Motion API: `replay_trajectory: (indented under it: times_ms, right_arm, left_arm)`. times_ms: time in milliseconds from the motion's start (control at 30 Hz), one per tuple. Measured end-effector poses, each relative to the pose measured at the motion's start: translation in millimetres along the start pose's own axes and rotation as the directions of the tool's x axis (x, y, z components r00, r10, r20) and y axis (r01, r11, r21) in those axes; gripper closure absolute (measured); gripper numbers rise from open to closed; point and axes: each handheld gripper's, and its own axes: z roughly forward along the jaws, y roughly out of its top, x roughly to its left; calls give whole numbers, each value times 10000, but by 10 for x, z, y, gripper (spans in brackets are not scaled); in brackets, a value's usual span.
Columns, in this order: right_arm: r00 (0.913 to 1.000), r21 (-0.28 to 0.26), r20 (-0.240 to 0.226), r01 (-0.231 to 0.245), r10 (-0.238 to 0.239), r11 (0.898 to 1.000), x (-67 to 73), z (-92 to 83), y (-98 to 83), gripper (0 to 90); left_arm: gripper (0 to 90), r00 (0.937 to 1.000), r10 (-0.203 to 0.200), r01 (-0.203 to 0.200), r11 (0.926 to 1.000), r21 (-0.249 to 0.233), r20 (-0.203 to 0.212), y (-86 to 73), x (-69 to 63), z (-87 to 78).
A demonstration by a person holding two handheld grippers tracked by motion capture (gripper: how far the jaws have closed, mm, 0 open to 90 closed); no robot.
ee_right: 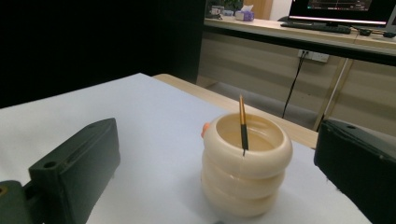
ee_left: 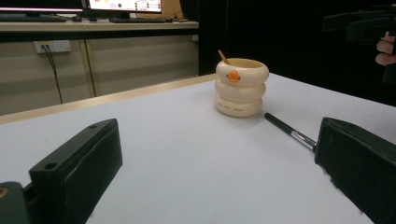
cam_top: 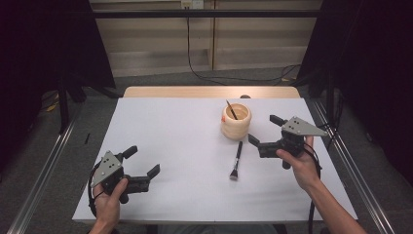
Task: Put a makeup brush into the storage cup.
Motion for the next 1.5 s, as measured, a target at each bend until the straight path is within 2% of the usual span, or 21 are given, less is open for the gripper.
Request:
replay_trajectory:
  times_ms: [300,400,700,900,1067,1167,1267,1333,1400,1500]
  right_arm:
    - [9996,61,-268,31,-30,10000,62,161,88,0]
    - [9987,268,-463,-189,201,9995,66,191,97,0]
    - [9988,921,-473,-100,144,9957,70,228,97,1]
    - [9984,1553,-476,-242,320,9876,62,264,98,5]
    - [9974,2303,-548,-340,478,9725,61,297,96,5]
    - [9975,2796,-517,-328,491,9596,57,327,92,5]
    - [9969,3464,-572,-306,537,9376,53,364,63,15]
    - [9976,3936,-521,-215,457,9190,54,391,34,17]
    - [9974,4432,-512,-230,509,8961,57,422,8,22]
    - [9976,4851,-527,-136,448,8743,75,462,-18,29]
  left_arm:
    - [7,10000,-8,8,10000,-22,-9,0,7,-4]
    - [7,10000,-16,16,10000,-9,-21,0,5,-1]
    - [7,10000,11,-11,10000,10,12,-1,5,1]
    - [7,10000,-33,33,10000,-36,7,3,4,3]
    - [7,10000,-13,14,10000,-59,34,6,8,1]
    - [7,10000,42,-42,10000,-57,44,11,4,1]
    - [7,10000,75,-75,10000,-28,66,10,4,6]
    - [7,10000,52,-52,10000,-31,58,10,5,9]
    - [7,10000,35,-35,10000,-17,51,9,7,15]
    - [7,10000,51,-51,10000,-33,66,10,2,13]
